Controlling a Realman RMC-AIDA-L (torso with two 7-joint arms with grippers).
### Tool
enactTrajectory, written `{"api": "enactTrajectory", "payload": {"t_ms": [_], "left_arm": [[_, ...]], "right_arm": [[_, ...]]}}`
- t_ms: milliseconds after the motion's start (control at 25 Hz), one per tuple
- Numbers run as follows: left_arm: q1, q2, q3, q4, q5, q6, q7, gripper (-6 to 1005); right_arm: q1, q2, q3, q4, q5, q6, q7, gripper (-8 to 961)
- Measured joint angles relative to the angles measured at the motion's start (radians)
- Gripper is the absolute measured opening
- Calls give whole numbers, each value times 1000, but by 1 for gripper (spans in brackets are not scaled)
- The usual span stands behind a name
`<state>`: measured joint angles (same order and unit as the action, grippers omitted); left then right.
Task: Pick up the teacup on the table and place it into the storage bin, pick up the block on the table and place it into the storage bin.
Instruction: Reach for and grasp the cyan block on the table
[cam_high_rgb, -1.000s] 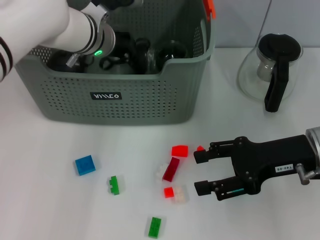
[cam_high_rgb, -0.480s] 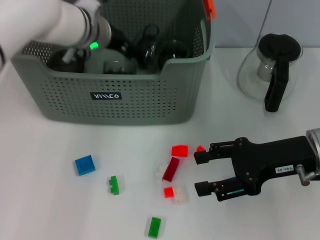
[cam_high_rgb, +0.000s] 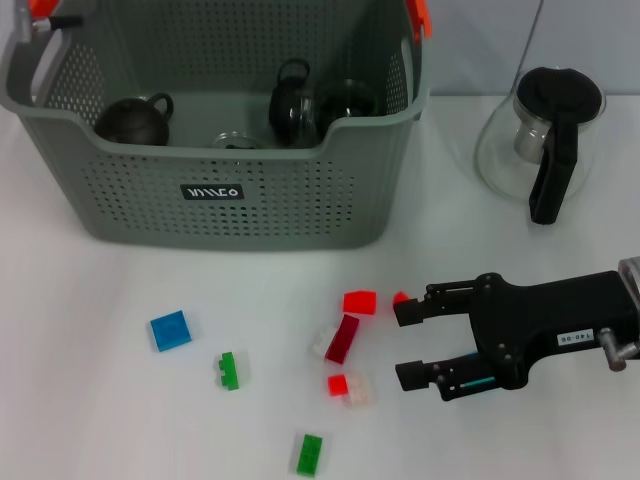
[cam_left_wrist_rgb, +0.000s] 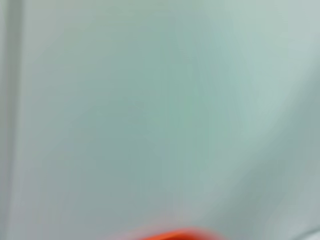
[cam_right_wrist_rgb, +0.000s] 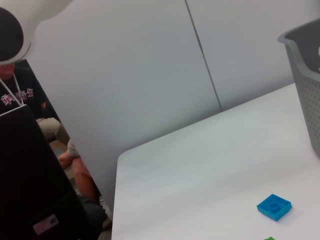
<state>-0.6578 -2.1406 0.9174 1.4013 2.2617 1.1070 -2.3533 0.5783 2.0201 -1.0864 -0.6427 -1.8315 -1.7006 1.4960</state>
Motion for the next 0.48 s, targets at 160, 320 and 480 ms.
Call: {"api": "enactTrajectory", "payload": {"t_ms": [160, 320, 480], "left_arm": [[71, -1, -118, -15, -429, 335, 251, 873], [121, -8, -156, -77, -568, 616, 428, 869], [163, -17, -155, -151, -485, 746, 563, 868]], "right_arm": [[0, -7, 3, 0, 0, -6, -14, 822], [-8, -25, 5, 0, -1, -22, -29, 821], [-17, -46, 13, -11, -10, -45, -64, 822]]}}
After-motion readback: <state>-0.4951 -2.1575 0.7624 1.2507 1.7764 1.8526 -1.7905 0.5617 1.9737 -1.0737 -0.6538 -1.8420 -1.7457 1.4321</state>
